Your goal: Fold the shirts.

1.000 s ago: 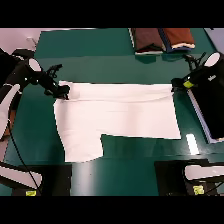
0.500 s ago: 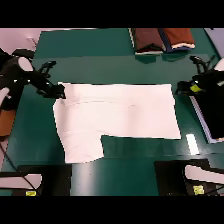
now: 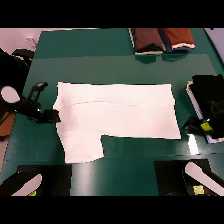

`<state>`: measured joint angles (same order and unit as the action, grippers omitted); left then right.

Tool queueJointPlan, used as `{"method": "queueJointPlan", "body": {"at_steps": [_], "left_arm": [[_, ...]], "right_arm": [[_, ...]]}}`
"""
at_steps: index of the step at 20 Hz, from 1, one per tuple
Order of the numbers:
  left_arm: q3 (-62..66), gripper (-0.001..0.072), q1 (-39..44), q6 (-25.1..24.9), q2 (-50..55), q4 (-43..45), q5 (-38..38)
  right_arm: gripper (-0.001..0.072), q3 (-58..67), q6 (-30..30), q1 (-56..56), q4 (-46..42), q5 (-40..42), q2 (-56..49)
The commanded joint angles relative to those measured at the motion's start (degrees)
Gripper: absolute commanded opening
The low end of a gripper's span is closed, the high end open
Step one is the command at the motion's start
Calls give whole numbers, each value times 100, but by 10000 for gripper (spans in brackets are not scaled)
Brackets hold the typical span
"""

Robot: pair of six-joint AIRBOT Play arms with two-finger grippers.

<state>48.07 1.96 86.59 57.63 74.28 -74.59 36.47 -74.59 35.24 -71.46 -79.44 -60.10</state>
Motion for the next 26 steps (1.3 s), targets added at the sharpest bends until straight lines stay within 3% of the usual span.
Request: {"method": "queueJointPlan", "body": {"at_steps": [1, 4, 5, 8, 9, 13, 15, 25, 26], "left_arm": [[-546, 429, 2, 83, -258, -382, 164], [-546, 430, 2, 79, -258, -382, 258], [-546, 430, 2, 31, -258, -380, 260], [-546, 430, 2, -9, -258, -59, 111], [-546, 430, 2, -7, -258, 63, -13], [-811, 442, 2, -4, -258, 138, -413], [-1185, 591, 2, 24, -258, 24, -420], [-2111, 589, 2, -103, -258, -1488, 846], [-2111, 525, 2, -157, -258, -1565, 793]], "right_arm": [[438, -704, 162, 37, 293, 157, 98], [421, -815, 136, -472, 297, 398, 101], [363, -813, 136, -601, 295, 468, 105], [65, -811, 138, -911, 284, 553, 105], [20, -811, 138, -970, 289, 527, 105], [20, -459, 138, -1213, 243, 308, 105], [20, -140, 136, -1329, 245, 247, 105], [20, 474, 133, -1908, 245, 313, 103], [20, 474, 133, -1908, 243, 293, 103]]}}
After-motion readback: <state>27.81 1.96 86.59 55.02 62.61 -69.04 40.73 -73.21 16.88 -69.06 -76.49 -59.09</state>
